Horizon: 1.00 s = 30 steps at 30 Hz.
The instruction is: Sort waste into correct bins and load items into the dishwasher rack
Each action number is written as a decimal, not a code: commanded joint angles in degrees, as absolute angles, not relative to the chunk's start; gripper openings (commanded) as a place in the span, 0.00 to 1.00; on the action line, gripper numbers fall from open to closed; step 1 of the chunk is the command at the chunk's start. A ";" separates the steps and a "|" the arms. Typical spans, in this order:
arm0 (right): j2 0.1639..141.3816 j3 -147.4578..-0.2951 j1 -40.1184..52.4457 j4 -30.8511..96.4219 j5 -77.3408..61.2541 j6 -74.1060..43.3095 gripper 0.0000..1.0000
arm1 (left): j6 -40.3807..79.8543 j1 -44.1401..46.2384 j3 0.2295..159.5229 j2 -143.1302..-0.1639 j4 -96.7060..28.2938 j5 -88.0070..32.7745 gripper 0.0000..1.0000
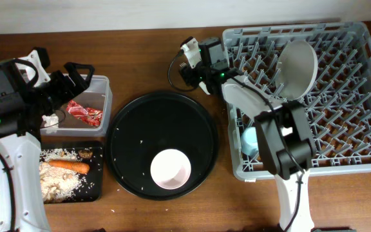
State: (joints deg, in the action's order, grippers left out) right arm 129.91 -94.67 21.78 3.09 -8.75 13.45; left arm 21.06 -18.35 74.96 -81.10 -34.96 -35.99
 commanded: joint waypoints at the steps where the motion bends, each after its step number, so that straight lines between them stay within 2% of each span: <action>1: 134.63 -94.94 22.04 0.36 -5.72 13.06 0.74 | 21.41 -18.44 75.16 -80.64 -34.81 -35.97 0.99; 6: 139.83 -94.91 22.00 -3.53 -3.84 13.04 0.73 | 21.41 -18.44 75.16 -80.64 -34.81 -35.99 0.99; 7: 140.40 -94.83 22.06 -3.36 -3.88 13.04 0.68 | 21.41 -18.44 75.16 -80.64 -34.81 -35.97 0.99; 8: 140.66 -94.83 22.11 -3.27 -4.10 13.04 0.62 | 21.41 -18.44 75.16 -80.64 -34.81 -35.99 0.99; 9: 140.64 -94.83 22.11 -3.25 -4.71 12.99 0.41 | 21.41 -18.44 75.16 -80.64 -34.81 -35.97 0.99; 10: 140.62 -94.83 22.11 -3.11 -7.68 12.99 0.27 | 21.41 -18.44 75.16 -80.64 -34.81 -35.99 0.99; 11: 140.62 -94.83 22.11 -2.26 -11.16 12.99 0.21 | 21.41 -18.44 75.16 -80.64 -34.81 -35.99 0.99; 15: 139.79 -94.85 22.11 4.14 -16.34 8.03 0.15 | 21.41 -18.44 75.16 -80.64 -34.81 -35.99 0.99; 16: 138.85 -94.85 22.11 6.83 -16.34 8.03 0.06 | 21.41 -18.44 75.16 -80.64 -34.81 -35.99 0.99; 17: 137.97 -94.85 22.11 7.90 -16.34 8.03 0.04 | 21.41 -18.44 75.16 -80.64 -34.81 -35.99 0.99; 22: 129.51 -94.85 22.04 13.21 -15.86 8.03 0.04 | 21.41 -18.44 75.16 -80.64 -34.81 -35.99 0.99; 25: 128.60 -94.85 22.04 11.46 -15.88 8.05 0.04 | 21.41 -18.44 75.16 -80.64 -34.81 -35.99 0.99; 26: 128.60 -94.85 22.15 8.99 -15.90 8.03 0.30 | 21.41 -18.44 75.16 -80.64 -34.81 -35.99 0.99; 27: 128.64 -94.83 22.22 7.79 -15.90 8.03 0.50 | 21.41 -18.44 75.16 -80.64 -34.81 -35.97 0.99; 28: 128.90 -94.83 22.26 7.46 -15.88 8.03 0.56 | 21.41 -18.44 75.16 -80.64 -34.81 -35.99 0.99; 30: 131.15 -94.83 23.16 4.99 -15.88 8.05 0.59 | 21.41 -18.44 75.16 -80.64 -34.81 -35.99 0.99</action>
State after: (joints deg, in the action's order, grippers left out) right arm 130.63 -94.89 21.93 7.03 -15.97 8.14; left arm 21.06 -18.35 74.96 -81.10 -34.94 -35.97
